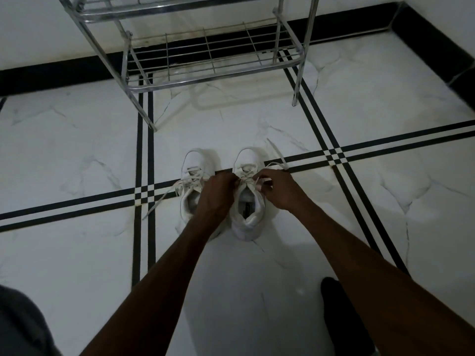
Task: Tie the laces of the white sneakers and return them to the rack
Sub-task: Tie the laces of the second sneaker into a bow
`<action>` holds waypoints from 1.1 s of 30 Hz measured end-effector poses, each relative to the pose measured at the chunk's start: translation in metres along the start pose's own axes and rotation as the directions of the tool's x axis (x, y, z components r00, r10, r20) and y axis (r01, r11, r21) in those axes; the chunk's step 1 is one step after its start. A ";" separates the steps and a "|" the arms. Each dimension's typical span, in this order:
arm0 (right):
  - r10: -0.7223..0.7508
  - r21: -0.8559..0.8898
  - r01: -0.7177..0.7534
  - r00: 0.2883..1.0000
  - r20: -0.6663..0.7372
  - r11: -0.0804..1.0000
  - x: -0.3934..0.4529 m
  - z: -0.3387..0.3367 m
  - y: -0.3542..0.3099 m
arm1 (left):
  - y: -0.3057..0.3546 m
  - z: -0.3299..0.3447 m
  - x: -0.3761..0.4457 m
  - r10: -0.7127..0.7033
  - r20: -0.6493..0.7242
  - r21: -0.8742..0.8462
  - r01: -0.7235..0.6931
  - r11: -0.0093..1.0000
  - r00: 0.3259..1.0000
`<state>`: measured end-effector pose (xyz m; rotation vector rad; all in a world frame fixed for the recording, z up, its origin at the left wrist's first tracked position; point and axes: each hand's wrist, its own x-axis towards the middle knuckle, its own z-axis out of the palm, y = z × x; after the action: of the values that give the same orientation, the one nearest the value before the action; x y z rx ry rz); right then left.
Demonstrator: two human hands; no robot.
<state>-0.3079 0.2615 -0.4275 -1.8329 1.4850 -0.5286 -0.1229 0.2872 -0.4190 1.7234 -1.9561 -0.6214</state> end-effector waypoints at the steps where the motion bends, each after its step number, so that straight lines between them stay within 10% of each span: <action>1: -0.009 0.004 0.009 1.000 -0.016 1.000 0.002 0.001 0.001 | -0.002 0.002 0.000 -0.024 -0.024 0.007 0.025 1.000 0.999; 11: 0.058 0.143 -0.072 0.993 0.103 0.987 0.017 -0.025 0.004 | 0.008 0.005 -0.007 -0.175 -0.114 -0.073 0.167 0.983 0.978; 19: 0.148 -0.186 -0.161 0.986 -0.082 0.969 0.020 -0.004 0.030 | -0.006 -0.007 0.002 -0.070 0.021 0.333 0.060 0.941 0.997; 33: -0.143 -0.157 0.137 0.989 -0.029 0.978 0.018 -0.011 0.013 | -0.011 0.006 0.001 -0.013 0.051 0.267 -0.001 0.964 0.999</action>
<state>-0.3196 0.2401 -0.4318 -2.0706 1.4658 -0.5325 -0.1179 0.2852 -0.4308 1.8878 -2.1540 -0.4232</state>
